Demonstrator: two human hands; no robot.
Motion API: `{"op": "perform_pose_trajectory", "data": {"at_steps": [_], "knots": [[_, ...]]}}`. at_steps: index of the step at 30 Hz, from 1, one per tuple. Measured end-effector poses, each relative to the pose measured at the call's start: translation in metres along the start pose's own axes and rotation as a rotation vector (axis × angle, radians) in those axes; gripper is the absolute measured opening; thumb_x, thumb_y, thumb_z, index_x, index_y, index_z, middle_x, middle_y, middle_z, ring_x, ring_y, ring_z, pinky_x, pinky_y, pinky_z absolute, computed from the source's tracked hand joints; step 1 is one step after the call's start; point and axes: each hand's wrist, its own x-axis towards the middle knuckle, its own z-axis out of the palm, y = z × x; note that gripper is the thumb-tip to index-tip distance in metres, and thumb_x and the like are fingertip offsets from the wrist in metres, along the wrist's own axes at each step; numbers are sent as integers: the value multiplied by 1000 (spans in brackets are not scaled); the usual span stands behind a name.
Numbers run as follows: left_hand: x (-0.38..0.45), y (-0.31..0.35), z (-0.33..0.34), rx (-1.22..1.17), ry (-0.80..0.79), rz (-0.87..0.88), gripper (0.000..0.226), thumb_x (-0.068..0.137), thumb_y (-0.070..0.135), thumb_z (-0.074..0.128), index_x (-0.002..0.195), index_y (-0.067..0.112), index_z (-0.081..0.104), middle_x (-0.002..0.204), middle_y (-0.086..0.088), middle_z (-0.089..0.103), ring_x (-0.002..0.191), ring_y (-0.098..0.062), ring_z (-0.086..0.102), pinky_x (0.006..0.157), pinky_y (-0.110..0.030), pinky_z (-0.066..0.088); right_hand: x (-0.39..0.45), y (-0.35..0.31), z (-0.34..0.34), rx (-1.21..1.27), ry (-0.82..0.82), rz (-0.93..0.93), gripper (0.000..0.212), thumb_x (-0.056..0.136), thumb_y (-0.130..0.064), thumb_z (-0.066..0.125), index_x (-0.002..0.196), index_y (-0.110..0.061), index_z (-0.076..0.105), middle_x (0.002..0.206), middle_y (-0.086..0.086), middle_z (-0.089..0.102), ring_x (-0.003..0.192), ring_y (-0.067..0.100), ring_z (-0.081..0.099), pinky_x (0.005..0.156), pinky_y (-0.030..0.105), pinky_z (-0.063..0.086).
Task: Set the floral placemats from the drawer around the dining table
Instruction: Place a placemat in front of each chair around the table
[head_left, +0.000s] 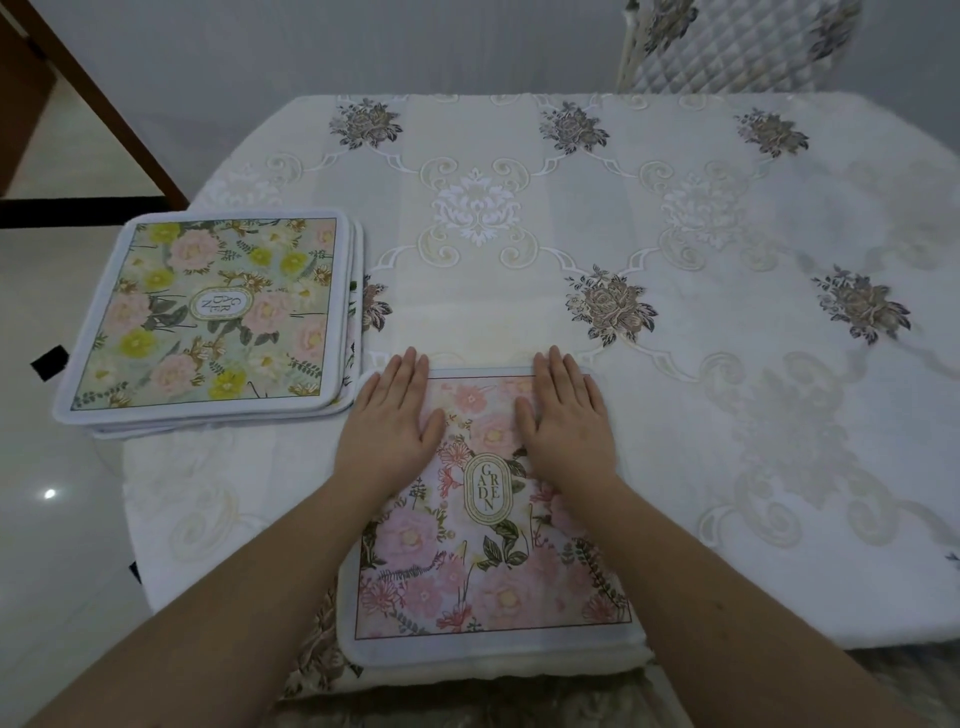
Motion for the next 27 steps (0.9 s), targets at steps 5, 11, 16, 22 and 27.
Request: {"op": "perform_pose_trajectory", "data": {"at_steps": [5, 11, 16, 22, 27], "knots": [[-3, -2, -2, -7, 3, -2, 74, 94, 56, 6, 157, 17, -3, 164, 0, -6, 151, -11, -7, 121, -31, -6, -8, 14, -2, -8, 18, 23, 65, 101, -47, 19, 157, -16, 7, 164, 2, 4, 151, 13, 0, 122, 34, 0], [-22, -17, -4, 19, -26, 79, 72, 95, 54, 3, 157, 18, -2, 164, 2, -6, 151, -10, -7, 120, -27, -9, -24, 33, -8, -23, -3, 25, 66, 100, -45, 18, 157, -13, 8, 164, 4, 5, 151, 15, 2, 123, 35, 3], [-41, -30, -4, 70, -28, 124, 68, 99, 51, 4, 157, 17, 1, 165, 0, -1, 151, -12, -3, 122, -32, -3, -36, 45, -10, -24, -33, 30, 67, 98, -47, 12, 157, -14, 6, 165, 3, 3, 151, 14, 0, 122, 33, 0], [-55, -7, -12, 50, -26, 3, 66, 101, 44, 5, 157, 10, 8, 165, -7, 7, 152, -19, 5, 122, -35, -1, -57, 13, -11, 34, -3, 71, 64, 99, -38, 9, 156, -11, 7, 164, 5, 2, 151, 15, -2, 121, 32, -4], [-62, 41, 5, -112, -35, 5, 67, 97, 43, 6, 157, 14, 12, 165, -3, 8, 152, -17, 3, 122, -39, 0, -74, -51, 9, 82, -35, -64, 65, 97, -40, 4, 156, -16, 11, 164, 3, 5, 151, 16, -1, 120, 32, -6]]}}
